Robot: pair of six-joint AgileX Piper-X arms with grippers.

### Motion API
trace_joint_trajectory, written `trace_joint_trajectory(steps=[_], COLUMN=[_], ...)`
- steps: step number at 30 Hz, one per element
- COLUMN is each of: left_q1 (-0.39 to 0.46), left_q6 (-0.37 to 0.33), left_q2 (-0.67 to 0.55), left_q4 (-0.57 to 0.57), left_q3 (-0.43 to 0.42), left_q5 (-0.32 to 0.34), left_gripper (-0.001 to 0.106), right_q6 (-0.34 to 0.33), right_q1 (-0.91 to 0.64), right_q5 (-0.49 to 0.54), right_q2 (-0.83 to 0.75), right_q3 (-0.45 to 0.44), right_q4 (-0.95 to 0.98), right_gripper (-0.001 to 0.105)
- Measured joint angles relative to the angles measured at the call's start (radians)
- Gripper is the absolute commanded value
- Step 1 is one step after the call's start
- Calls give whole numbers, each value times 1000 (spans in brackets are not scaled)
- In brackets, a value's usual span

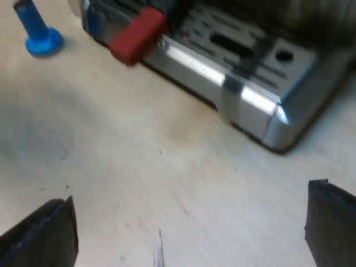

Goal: Grind coffee beans and then tamp

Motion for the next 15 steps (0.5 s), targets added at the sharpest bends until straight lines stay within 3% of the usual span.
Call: trace_joint_trajectory(steps=[9, 15], left_q1=[-32, -32], left_q6=[-1, -1], left_q2=[5, 76], left_q4=[-181, -257], left_q3=[141, 176], left_q5=[3, 5], left_gripper=[65, 65], right_q6=[0, 0], right_q1=[130, 201], right_q5=[133, 159], right_q2=[5, 69], right_q3=[0, 0], right_q4=[-86, -90], right_gripper=[83, 79])
